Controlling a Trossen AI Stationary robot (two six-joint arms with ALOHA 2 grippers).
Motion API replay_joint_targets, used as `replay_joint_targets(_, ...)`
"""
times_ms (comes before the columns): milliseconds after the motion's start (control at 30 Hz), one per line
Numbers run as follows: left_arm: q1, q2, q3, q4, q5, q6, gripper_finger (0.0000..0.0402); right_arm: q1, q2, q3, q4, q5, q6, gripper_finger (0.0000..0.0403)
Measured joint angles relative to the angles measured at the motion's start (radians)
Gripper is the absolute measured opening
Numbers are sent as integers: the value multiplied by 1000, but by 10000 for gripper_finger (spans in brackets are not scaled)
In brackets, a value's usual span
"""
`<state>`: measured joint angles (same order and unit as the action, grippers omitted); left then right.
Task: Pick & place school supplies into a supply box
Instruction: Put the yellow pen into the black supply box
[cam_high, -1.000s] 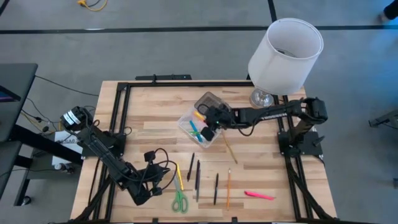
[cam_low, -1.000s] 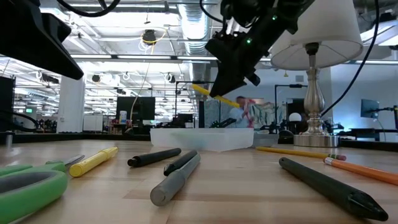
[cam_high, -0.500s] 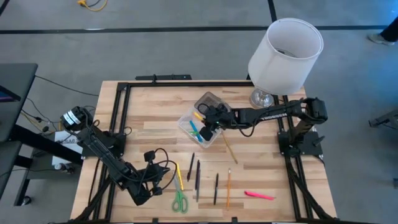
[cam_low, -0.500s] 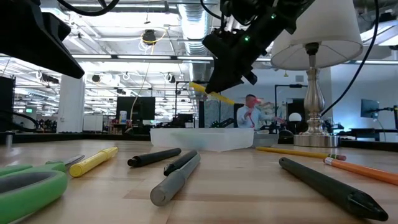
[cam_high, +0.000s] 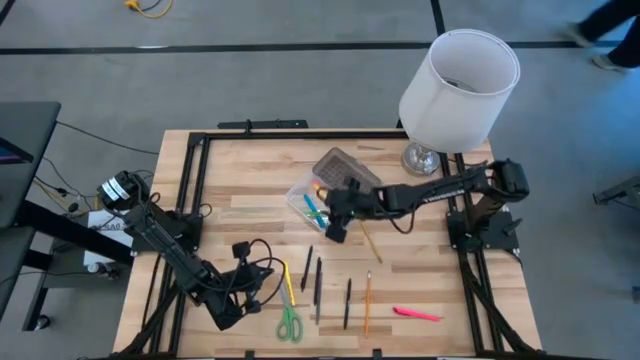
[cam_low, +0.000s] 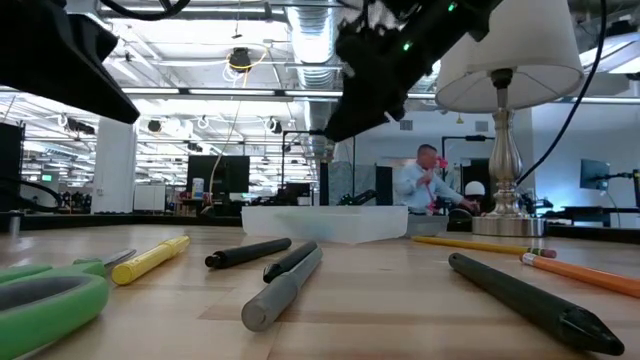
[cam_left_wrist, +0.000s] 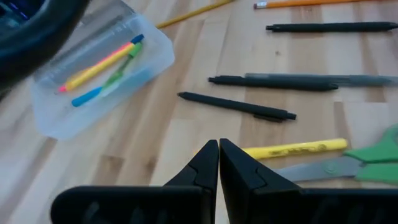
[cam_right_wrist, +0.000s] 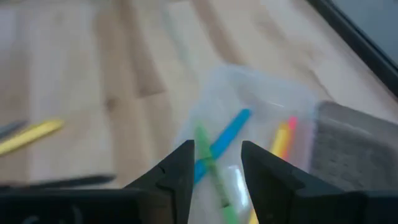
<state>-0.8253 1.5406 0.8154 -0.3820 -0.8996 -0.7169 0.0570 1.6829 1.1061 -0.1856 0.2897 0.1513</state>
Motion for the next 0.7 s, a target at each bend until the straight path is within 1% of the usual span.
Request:
replay_joint_targets(133, 34, 0, 0, 0, -12, 23, 9, 82, 0, 0, -25, 20, -43, 122)
replay_joint_targets(233, 68, 0, 0, 0, 36, 15, 9, 154, 0, 0, -82, 60, -47, 117)
replay_joint_targets(300, 93, 0, 0, 11, 101, 0, 9, 204, 0, 0, -124, 95, -35, 115)
replay_joint_targets(400, 129, 0, 0, 61, 201, -10, 9, 279, 0, 0, -192, 164, 19, 112)
replay_joint_targets(500, 154, 0, 0, 133, 281, -29, 9, 353, 0, 0, -272, 248, 99, 111)
replay_joint_targets(600, 172, 7, 0, 191, 331, -31, 9, 424, 0, 0, -367, 335, 198, 111)
replay_joint_targets(700, 192, 41, 1, 230, 378, -21, 9, 494, 0, 0, -461, 421, 311, 111)
